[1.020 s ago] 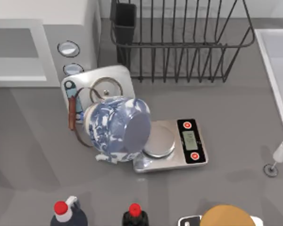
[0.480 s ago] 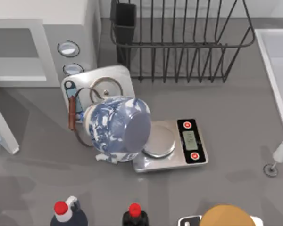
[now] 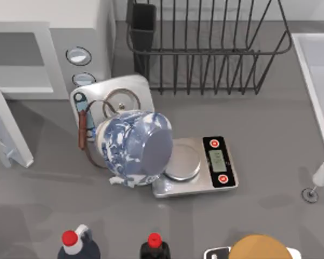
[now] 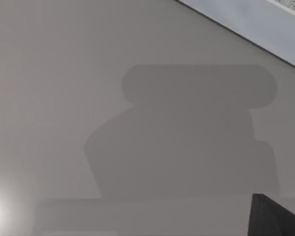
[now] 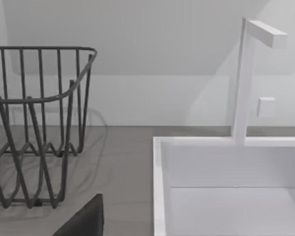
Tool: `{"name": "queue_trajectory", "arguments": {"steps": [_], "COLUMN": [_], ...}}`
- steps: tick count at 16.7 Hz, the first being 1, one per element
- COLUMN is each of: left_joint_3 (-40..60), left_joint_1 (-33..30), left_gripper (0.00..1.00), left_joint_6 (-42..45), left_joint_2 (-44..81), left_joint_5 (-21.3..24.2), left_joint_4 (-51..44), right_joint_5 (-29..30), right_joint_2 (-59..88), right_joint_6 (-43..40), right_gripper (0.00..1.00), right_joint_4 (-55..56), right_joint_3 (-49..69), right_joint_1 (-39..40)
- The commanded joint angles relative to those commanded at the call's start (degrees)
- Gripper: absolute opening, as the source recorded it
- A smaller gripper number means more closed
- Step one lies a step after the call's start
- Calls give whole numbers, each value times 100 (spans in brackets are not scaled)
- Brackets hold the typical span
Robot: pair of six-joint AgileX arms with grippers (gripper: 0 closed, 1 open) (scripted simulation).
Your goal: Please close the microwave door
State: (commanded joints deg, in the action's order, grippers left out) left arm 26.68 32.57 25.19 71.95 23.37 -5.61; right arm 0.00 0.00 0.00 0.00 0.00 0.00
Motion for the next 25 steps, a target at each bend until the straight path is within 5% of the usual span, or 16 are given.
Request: {"name": "queue_trajectory", "arguments": {"steps": [11, 19, 25], "left_joint_3": [-683, -520, 486], "left_joint_1": [-2769, -2839, -2966], "left_gripper": [0, 0, 0], "left_joint_6": [-2099, -2173, -2241], "left_joint_2": [-1099, -888, 948], "left_joint_5": [-1843, -1898, -1973], "left_joint_4": [118, 231, 909], "right_joint_5": [0, 0, 0], "right_joint_2": [0, 0, 0], "right_joint_6": [0, 0, 0], "right_gripper": [100, 100, 100], "right_joint_4": [0, 0, 0], "right_joint_3": [0, 0, 0], "right_joint_1": [0, 0, 0]}}
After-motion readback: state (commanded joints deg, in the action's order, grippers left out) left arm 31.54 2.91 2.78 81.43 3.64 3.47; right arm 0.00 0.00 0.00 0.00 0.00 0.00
